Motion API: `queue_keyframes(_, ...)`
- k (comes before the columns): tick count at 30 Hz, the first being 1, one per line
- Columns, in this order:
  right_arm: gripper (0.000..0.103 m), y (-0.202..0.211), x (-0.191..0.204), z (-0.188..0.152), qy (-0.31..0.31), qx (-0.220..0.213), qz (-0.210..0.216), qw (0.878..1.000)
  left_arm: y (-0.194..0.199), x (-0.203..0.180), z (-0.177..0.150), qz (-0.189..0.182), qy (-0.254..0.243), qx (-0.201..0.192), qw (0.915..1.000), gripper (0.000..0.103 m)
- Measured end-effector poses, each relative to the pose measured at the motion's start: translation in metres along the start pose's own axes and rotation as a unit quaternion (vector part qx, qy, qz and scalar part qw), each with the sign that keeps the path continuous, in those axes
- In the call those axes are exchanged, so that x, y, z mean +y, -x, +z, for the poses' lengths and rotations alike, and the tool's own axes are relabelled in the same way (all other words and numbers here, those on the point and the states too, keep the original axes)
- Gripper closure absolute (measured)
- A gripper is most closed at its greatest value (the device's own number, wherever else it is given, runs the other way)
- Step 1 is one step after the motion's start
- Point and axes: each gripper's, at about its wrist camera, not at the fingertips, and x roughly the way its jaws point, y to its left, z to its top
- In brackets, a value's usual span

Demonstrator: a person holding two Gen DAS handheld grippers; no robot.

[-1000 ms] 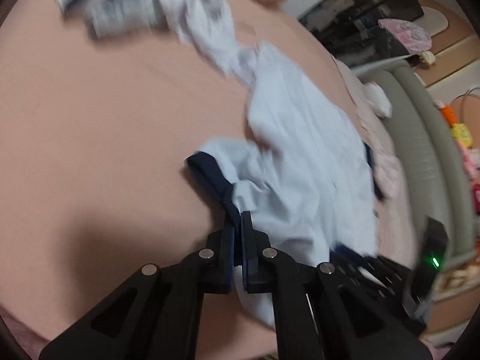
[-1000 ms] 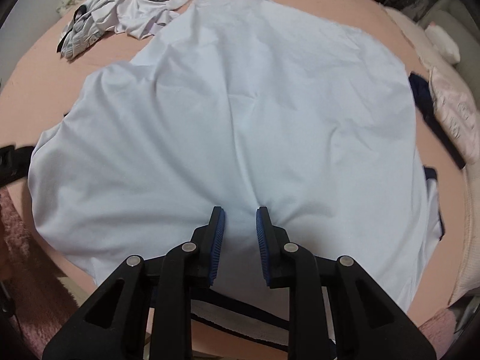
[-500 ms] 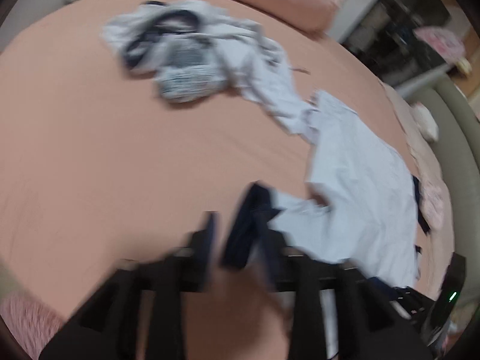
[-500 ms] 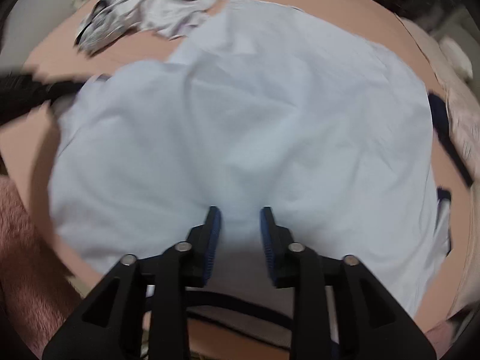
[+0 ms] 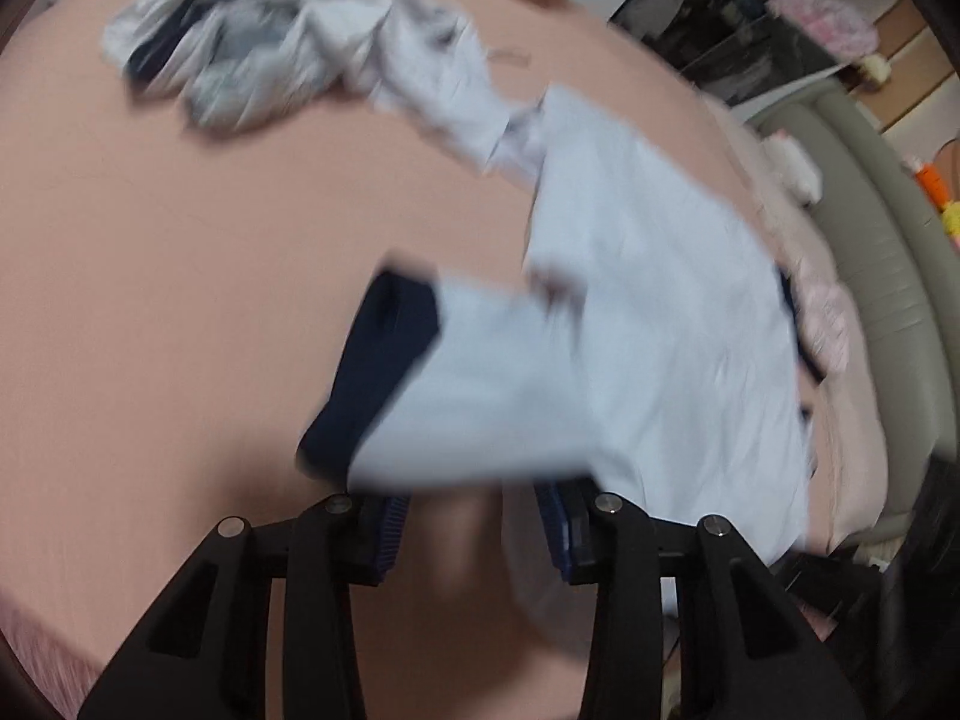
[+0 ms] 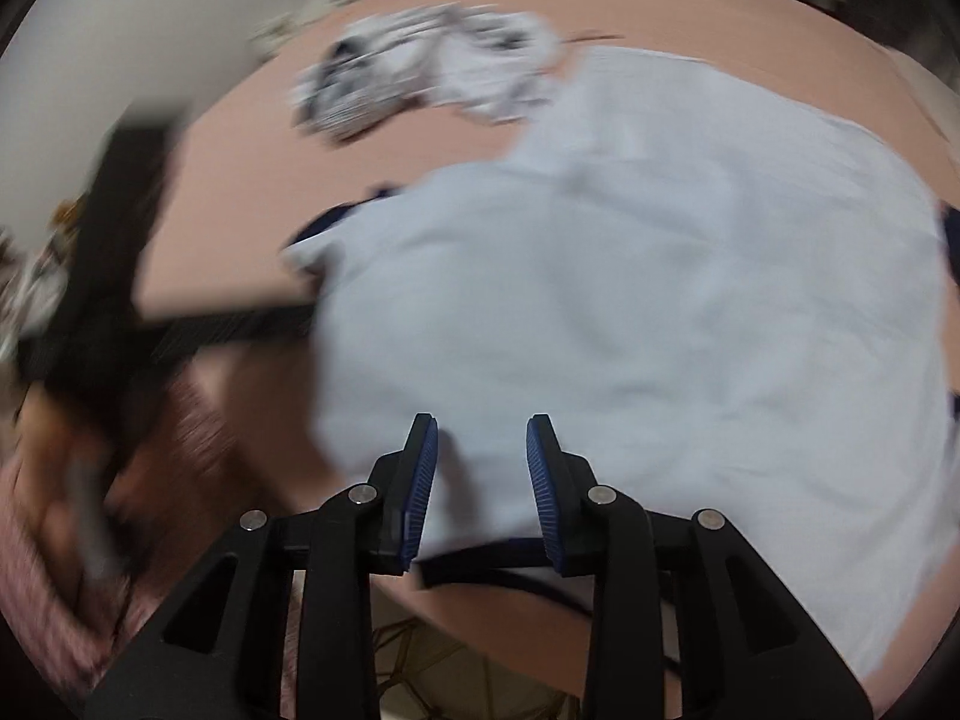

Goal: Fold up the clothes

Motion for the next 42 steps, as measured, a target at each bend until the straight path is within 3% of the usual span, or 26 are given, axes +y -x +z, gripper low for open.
queue_keyframes(6,0.071,-0.017,-0.024,0.011,-0.061,-0.008,-0.055,0.997,0.005,0.025,-0.015,0.001,0.054,-0.015,0.9984,0.064)
queue_keyframes(12,0.070,0.002,-0.048,0.013,-0.114,-0.019,-0.024,0.993,-0.004,0.015,-0.021,-0.117,0.040,0.037,0.9917,0.062)
queue_keyframes(16,0.070,0.014,-0.047,0.006,-0.118,-0.024,-0.026,0.992,-0.015,-0.015,-0.025,-0.138,0.003,0.052,0.9891,0.062)
queue_keyframes(19,0.070,0.010,-0.046,0.019,-0.118,-0.024,-0.016,0.993,-0.016,-0.018,-0.028,-0.146,0.016,0.047,0.9880,0.062)
queue_keyframes(21,0.068,0.016,-0.050,0.019,-0.125,-0.033,-0.018,0.992,-0.021,-0.019,-0.029,-0.129,0.019,0.046,0.9903,0.067)
queue_keyframes(23,0.068,0.023,-0.054,0.018,-0.132,-0.042,-0.021,0.990,-0.023,-0.024,-0.029,-0.089,-0.002,0.042,0.9952,0.092)
queue_keyframes(25,0.068,0.016,-0.059,0.015,-0.140,-0.030,-0.028,0.989,-0.019,-0.026,-0.030,-0.053,-0.013,0.036,0.9978,0.092)
queue_keyframes(30,0.068,-0.009,-0.055,-0.001,-0.121,0.025,-0.080,0.989,0.015,-0.008,-0.042,-0.041,0.035,0.035,0.9980,0.093)
queue_keyframes(32,0.068,-0.009,-0.047,-0.005,-0.098,0.025,-0.099,0.990,0.020,-0.003,-0.049,-0.049,0.049,0.042,0.9967,0.092)
queue_keyframes(35,0.068,-0.003,-0.046,-0.003,-0.103,0.020,-0.081,0.991,0.033,0.005,-0.059,-0.039,0.074,0.029,0.9961,0.091)
queue_keyframes(38,0.068,0.018,-0.055,-0.007,-0.112,0.006,-0.075,0.991,0.045,0.015,-0.069,-0.004,0.113,0.011,0.9935,0.087)
queue_keyframes(42,0.068,0.045,-0.085,-0.021,-0.134,-0.016,-0.097,0.986,0.060,0.018,-0.079,0.052,0.125,-0.017,0.9907,0.083)
